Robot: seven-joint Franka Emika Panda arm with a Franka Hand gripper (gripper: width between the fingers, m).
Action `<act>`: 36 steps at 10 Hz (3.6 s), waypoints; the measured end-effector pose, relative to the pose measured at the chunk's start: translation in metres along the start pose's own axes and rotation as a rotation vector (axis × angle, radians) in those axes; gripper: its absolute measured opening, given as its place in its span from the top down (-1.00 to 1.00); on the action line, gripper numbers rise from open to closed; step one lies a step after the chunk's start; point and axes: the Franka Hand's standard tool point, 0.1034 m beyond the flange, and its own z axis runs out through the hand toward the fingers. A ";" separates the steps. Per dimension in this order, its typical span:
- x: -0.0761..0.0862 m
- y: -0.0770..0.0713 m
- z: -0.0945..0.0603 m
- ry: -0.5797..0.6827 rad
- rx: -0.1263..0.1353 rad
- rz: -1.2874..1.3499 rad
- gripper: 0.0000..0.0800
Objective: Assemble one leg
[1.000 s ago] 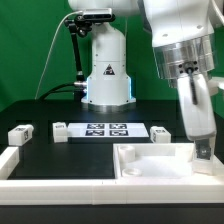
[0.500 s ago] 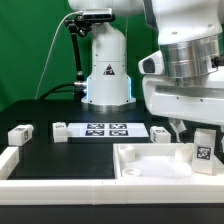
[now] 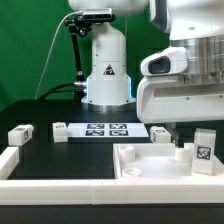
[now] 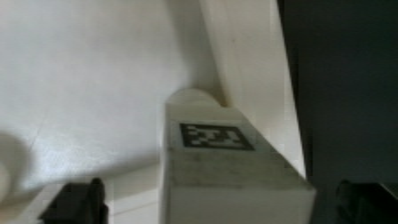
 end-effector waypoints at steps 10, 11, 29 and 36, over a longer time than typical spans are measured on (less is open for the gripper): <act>0.001 0.005 0.001 0.009 0.015 0.291 0.26; 0.001 0.005 0.001 0.022 0.020 0.392 0.26; -0.008 -0.011 0.002 -0.048 0.031 1.296 -0.62; -0.003 -0.004 0.001 -0.017 0.013 0.386 -0.62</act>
Offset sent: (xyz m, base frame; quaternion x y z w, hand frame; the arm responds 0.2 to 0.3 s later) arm 0.0000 0.0000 0.0000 0.0000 0.0000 0.0000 1.0000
